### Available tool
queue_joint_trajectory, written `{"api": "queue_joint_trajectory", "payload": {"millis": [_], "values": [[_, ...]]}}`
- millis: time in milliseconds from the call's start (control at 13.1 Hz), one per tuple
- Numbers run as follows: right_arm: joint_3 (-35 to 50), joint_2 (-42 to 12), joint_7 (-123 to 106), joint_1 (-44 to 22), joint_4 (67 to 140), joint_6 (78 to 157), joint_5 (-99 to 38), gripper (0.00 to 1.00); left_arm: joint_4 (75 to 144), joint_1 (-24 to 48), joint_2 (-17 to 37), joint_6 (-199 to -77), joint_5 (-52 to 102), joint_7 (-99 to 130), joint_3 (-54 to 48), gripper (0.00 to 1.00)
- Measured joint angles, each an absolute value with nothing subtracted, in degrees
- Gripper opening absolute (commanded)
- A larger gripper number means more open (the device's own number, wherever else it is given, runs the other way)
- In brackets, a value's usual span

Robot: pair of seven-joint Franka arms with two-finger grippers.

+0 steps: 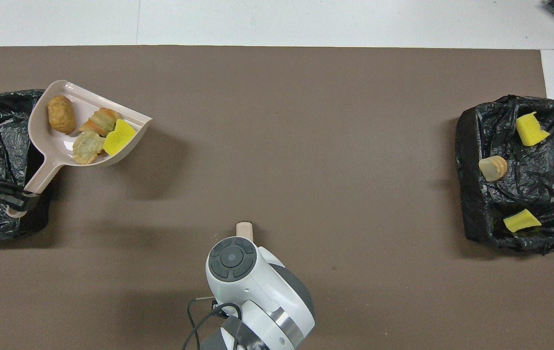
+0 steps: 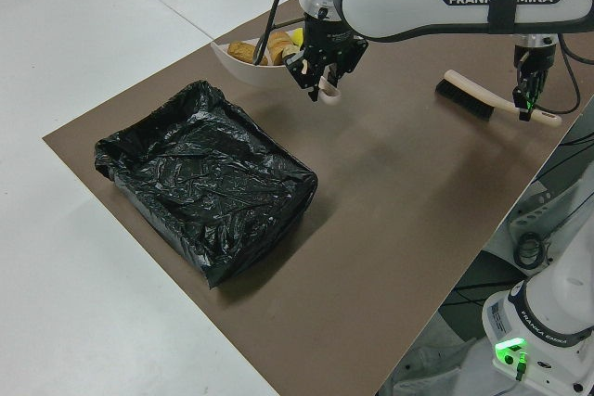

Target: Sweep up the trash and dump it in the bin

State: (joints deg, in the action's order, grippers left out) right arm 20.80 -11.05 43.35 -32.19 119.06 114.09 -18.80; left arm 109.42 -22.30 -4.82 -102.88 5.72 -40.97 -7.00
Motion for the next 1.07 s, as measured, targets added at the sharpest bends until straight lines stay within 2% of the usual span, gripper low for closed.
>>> {"api": "queue_joint_trajectory", "payload": {"millis": [229, 612, 1071], "values": [[20.42, -10.43, 43.35, -31.85, 117.31, 110.62, -18.81, 1.0, 103.79, -28.92, -1.98, -101.68, 2.28, -47.98, -6.61, 0.0], [19.96, -9.67, 41.88, -26.55, 109.02, 103.48, -16.91, 1.0, 94.87, -30.82, 3.8, -101.71, -12.66, -55.03, -6.45, 0.0], [19.54, -7.24, 29.68, -16.52, 100.36, 98.78, -13.86, 1.0, 92.75, -30.46, 5.56, -103.53, -30.63, -59.62, -7.56, 0.0]]}}
